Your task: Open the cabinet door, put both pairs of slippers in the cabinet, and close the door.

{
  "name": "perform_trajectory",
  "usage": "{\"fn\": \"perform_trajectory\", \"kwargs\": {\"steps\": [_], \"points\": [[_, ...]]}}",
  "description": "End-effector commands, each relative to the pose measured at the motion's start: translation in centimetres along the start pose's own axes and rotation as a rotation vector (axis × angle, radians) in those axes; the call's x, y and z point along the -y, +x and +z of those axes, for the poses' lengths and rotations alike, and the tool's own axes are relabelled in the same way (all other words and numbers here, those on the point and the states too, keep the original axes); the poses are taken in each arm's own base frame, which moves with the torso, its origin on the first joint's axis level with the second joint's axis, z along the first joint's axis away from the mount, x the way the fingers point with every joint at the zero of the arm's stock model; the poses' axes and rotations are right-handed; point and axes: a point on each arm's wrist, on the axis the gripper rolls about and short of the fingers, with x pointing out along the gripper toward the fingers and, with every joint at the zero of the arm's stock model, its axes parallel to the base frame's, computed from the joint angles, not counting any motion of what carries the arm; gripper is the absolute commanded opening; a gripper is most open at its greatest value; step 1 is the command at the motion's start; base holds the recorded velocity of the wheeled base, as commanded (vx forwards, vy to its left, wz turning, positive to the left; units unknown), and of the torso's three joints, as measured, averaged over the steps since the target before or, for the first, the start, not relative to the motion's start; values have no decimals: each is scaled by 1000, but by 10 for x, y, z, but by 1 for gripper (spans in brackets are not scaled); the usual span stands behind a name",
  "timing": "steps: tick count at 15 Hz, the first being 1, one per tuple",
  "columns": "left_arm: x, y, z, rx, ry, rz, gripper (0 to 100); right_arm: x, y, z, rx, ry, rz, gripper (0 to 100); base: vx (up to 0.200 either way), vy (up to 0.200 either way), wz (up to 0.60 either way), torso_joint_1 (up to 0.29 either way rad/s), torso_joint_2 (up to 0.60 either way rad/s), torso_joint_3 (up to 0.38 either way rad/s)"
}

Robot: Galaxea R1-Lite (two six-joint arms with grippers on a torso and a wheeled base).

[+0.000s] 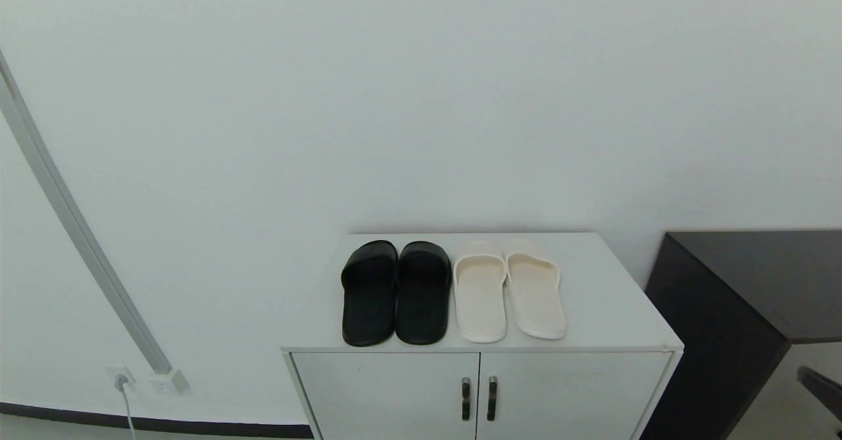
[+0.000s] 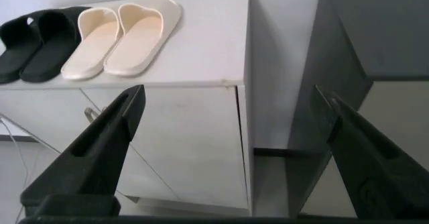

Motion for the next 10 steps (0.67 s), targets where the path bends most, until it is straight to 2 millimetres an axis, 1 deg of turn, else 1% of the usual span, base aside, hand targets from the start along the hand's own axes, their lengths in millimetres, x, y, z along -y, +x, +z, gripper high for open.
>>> {"fn": "perform_trajectory", "kwargs": {"steps": [1, 3, 4, 5, 7, 8, 9, 10], "points": [[0, 0, 0, -1, -1, 0, 0, -26, 49, 16, -74, 7, 46, 100, 0, 0, 0, 0, 0, 0], [0, 0, 0, -1, -1, 0, 0, -58, 65, 23, -82, 19, 66, 100, 0, 0, 0, 0, 0, 0], [0, 0, 0, -1, -1, 0, 0, -69, 70, 27, -83, 20, 83, 100, 0, 0, 0, 0, 0, 0], [0, 0, 0, -1, -1, 0, 0, -91, 82, 34, -80, 14, 107, 100, 0, 0, 0, 0, 0, 0], [0, 0, 0, -1, -1, 0, 0, -118, 105, 39, -92, -2, 113, 100, 0, 0, 0, 0, 0, 0], [0, 0, 0, -1, -1, 0, 0, -127, 112, 40, -91, -4, 113, 100, 0, 0, 0, 0, 0, 0], [0, 0, 0, -1, -1, 0, 0, -145, 132, 40, -88, -12, 102, 100, 0, 0, 0, 0, 0, 0], [0, 0, 0, -1, -1, 0, 0, -156, 146, 39, -76, -13, 87, 100, 0, 0, 0, 0, 0, 0]]}}
